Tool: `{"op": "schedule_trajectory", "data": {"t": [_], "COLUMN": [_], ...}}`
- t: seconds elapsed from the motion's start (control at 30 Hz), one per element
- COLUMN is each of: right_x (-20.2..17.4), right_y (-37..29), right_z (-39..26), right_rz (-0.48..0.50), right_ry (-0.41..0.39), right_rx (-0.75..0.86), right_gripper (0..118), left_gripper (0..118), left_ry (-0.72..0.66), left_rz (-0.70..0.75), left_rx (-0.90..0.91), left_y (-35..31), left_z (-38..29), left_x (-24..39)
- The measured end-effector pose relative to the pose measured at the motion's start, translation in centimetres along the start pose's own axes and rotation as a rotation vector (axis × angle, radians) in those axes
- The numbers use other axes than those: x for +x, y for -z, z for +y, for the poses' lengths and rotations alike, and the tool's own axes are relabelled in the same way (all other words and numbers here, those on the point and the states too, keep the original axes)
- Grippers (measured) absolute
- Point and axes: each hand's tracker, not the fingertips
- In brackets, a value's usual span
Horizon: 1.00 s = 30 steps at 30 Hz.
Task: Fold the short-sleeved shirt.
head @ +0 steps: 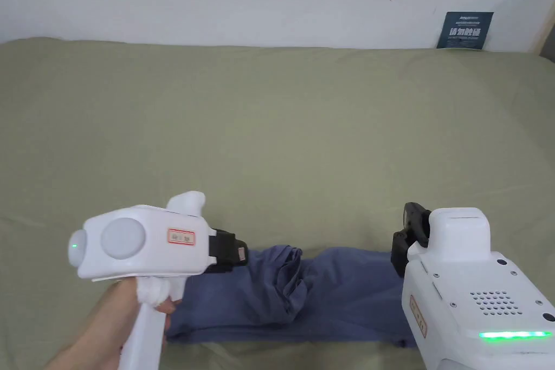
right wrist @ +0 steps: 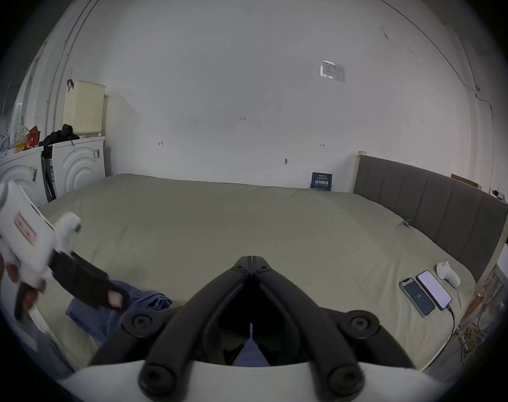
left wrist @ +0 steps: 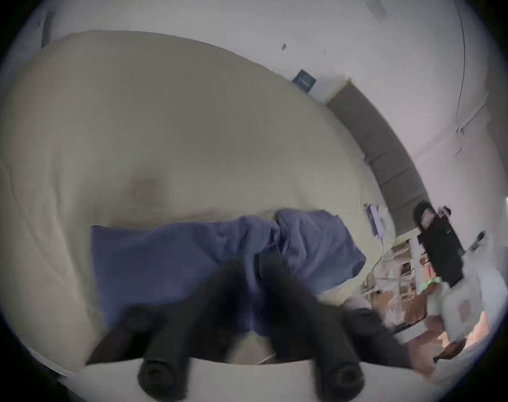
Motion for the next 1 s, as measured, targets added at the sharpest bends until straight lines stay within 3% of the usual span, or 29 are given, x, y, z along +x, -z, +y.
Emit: {"op": "schedule_trajectory", "data": {"t": [0.27,0.4,0.53,0.57,0.77,0.83,1.0], "right_x": [-0.7,-0.5,-0.2,-0.2,-0.4,-0.5,-1.1], "right_y": [0.4,0.5,0.8,0.8,1.0,0.8,0.5], "right_z": [-0.4,-0.7,-1.1,-1.2,-1.6,-1.4,-0.9], "right_rz": [0.022,0.019,0.017,0.014,0.011,0.011,0.017], "right_ry": [0.000,-0.005,-0.014,-0.015,-0.017,-0.012,-0.011], "right_rx": [-0.017,-0.031,-0.043,-0.045,-0.057,-0.052,-0.024], "right_gripper": [0,0,0,0,0,0,0], "left_gripper": [0,0,0,0,0,0,0], "left_ry": [-0.126,-0.185,-0.195,-0.246,-0.153,-0.083,-0.087], "left_rz": [-0.049,-0.239,-0.224,-0.275,-0.185,-0.170,-0.141], "left_rx": [-0.127,-0.203,-0.227,-0.212,-0.223,-0.191,-0.085], "left_y": [5.0,10.0,12.6,12.5,11.0,8.3,0.0], "left_z": [-0.7,-1.9,-3.7,-3.6,-2.8,-2.3,-1.1], "left_x": [-2.5,-1.6,-1.4,-1.5,-0.6,-0.7,-3.6]}}
